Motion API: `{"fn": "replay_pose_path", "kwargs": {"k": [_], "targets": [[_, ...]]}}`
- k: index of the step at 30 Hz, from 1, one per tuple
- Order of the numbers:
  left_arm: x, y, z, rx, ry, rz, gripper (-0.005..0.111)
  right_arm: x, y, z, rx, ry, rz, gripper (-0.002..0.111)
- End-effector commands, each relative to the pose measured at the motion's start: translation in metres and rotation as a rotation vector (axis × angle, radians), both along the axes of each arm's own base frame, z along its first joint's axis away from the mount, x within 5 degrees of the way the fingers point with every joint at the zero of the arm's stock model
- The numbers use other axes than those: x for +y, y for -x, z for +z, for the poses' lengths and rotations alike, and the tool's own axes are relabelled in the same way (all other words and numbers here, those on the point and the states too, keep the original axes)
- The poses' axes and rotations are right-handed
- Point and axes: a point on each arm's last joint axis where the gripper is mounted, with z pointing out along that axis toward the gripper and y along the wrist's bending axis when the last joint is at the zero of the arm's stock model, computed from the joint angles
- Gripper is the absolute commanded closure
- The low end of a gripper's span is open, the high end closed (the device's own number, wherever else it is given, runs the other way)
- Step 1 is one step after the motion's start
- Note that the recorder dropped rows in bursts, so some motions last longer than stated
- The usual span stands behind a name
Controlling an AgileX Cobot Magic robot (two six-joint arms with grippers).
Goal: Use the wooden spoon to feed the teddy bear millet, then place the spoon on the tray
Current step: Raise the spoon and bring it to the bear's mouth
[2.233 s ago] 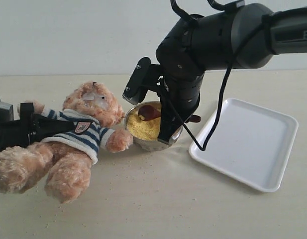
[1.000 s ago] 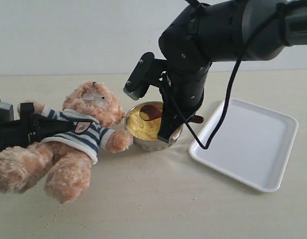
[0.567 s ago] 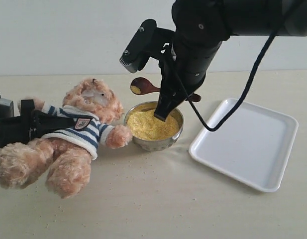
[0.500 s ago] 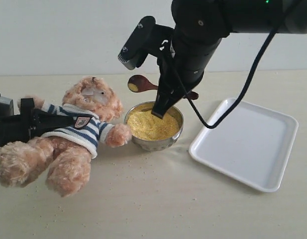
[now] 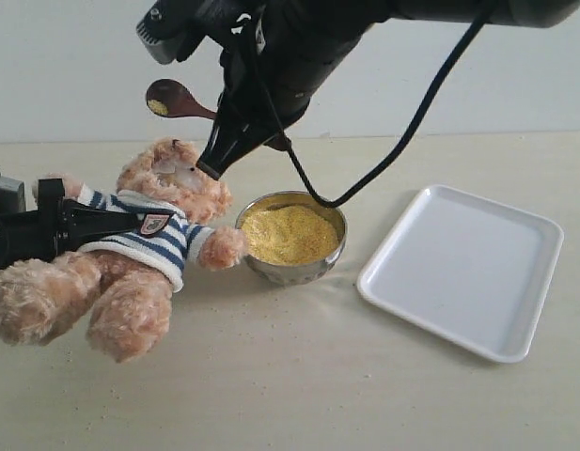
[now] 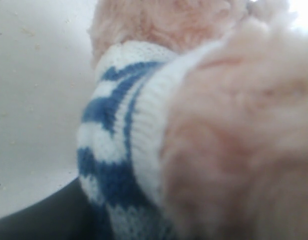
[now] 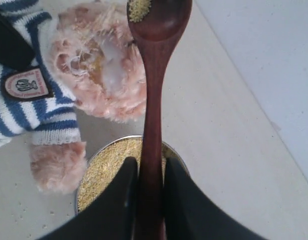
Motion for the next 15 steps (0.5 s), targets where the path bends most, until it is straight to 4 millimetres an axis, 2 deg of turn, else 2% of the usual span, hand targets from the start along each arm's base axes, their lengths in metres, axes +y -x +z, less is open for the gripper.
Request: {"fn": "replay_pose_path", "kwargs": {"k": [1,10,15], "targets": [[-0.002,-0.001,0.004,0.007,0.031,0.006,0.102,0.009,0.002,-0.008,0.012,0.018,0.028,0.108],[-0.002,-0.001,0.004,0.008,0.032,0.006,0.102,0.017,0.002,-0.031,0.029,0.133,0.067,0.108],[-0.002,-0.001,0.004,0.008,0.032,0.006,0.102,0.015,-0.001,-0.031,-0.024,0.18,0.079,0.108]]}}
